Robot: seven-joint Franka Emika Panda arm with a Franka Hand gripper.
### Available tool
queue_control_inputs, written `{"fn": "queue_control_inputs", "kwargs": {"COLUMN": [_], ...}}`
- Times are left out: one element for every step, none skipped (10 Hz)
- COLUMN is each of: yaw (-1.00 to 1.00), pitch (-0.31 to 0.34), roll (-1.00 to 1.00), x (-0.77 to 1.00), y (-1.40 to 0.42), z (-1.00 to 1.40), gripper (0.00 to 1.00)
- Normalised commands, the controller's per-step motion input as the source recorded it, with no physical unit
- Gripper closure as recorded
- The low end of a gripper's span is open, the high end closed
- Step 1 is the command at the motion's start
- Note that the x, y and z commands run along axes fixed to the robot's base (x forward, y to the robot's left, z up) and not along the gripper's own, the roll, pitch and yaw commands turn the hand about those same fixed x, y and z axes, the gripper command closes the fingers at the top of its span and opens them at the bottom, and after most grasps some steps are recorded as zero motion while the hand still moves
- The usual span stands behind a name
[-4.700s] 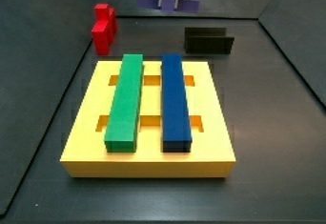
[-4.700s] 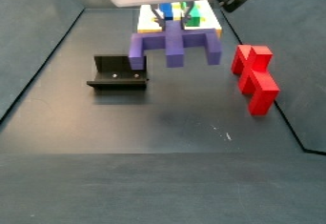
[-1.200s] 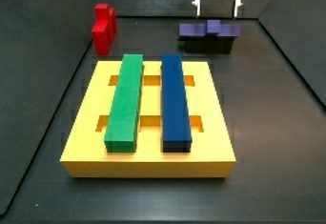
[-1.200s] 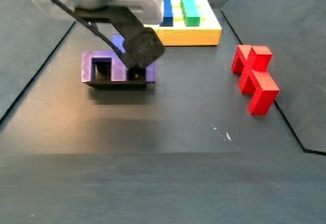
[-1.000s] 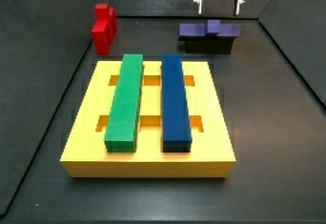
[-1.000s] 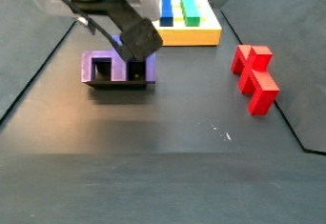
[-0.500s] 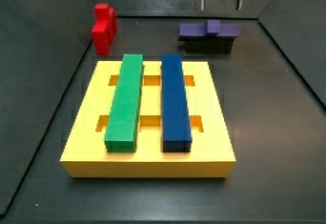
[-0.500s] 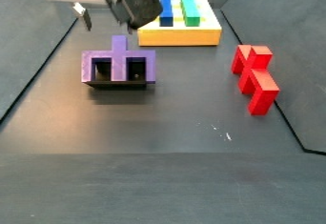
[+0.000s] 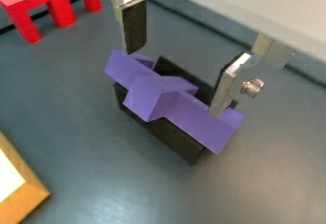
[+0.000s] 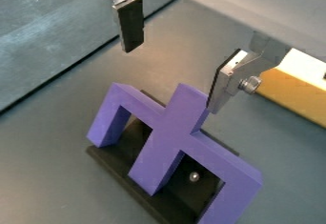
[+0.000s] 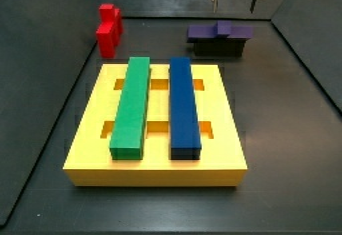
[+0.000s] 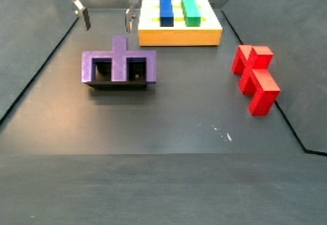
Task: Pick up the purple object. Move up. Place the purple object on the fixture. Regrasp the purple object. Move to above the board. Insert the purple object.
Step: Regrasp the purple object.
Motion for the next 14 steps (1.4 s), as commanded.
{"fn": "queue_control_inputs", "kwargs": {"yaw": [0.12, 0.17, 0.2, 0.22, 0.25, 0.33, 0.32, 0.21, 0.15, 0.19, 0.21, 0.23, 0.23, 0.24], "pitch": [0.0, 0.0, 0.0, 0.0, 0.0, 0.037, 0.0, 0.0, 0.0, 0.0, 0.0, 0.0, 0.0, -0.1], "roll": [1.0, 1.0, 1.0, 1.0, 1.0, 1.0, 1.0, 0.99, 1.0, 1.0, 1.0, 1.0, 0.91, 0.38], "x": [0.05, 0.11, 0.02, 0.04, 0.07, 0.26, 0.19, 0.0, -0.02, -0.09, -0.19, -0.17, 0.0, 0.0], "y": [-0.22, -0.15, -0.13, -0.11, -0.1, -0.01, 0.0, -0.03, -0.01, 0.0, -0.01, -0.04, -0.09, -0.09], "z": [0.0, 0.0, 0.0, 0.0, 0.0, 0.0, -0.08, -0.29, -0.3, -0.26, -0.27, -0.31, -0.35, -0.41], "gripper": [0.0, 0.0, 0.0, 0.0, 0.0, 0.0, 0.0, 0.0, 0.0, 0.0, 0.0, 0.0, 0.0, 0.0]}}
